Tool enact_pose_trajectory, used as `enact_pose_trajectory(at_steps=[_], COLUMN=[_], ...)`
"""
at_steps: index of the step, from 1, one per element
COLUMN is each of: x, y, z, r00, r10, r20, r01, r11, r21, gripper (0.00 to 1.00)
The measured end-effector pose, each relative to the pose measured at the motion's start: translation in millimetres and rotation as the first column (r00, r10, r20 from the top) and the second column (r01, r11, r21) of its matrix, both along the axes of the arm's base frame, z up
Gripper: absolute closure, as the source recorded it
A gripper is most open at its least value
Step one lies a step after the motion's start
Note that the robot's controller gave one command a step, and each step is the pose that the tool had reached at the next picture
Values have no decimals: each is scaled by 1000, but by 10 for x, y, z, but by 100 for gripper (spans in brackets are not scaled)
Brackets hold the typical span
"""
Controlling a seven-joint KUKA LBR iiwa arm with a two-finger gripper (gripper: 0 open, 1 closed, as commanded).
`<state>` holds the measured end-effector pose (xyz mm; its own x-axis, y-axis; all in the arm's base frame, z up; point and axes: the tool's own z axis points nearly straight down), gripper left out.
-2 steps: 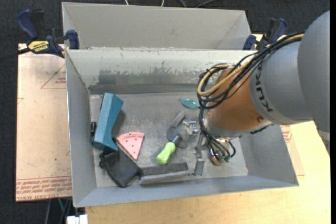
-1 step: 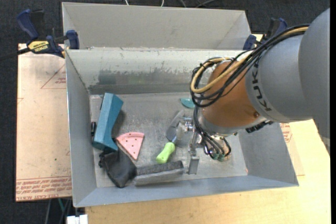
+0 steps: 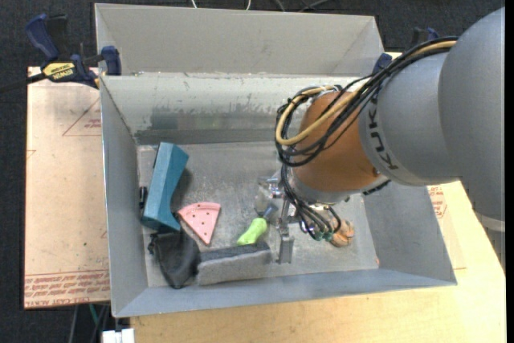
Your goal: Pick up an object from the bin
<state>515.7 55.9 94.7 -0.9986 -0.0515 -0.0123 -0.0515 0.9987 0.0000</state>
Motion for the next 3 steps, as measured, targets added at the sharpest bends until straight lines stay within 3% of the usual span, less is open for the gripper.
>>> enact_pose_trajectory(at_steps=[1,2,3], x=[-182,-181,-181], y=[-20,-20,-20], z=[-241,-244,-240], r00=[1000,1000,1000], r10=[-30,-30,-30], r20=[-3,-2,-3], r01=[30,30,30], r11=[1000,1000,1000], r21=[3,3,3], gripper=[100,0,100])
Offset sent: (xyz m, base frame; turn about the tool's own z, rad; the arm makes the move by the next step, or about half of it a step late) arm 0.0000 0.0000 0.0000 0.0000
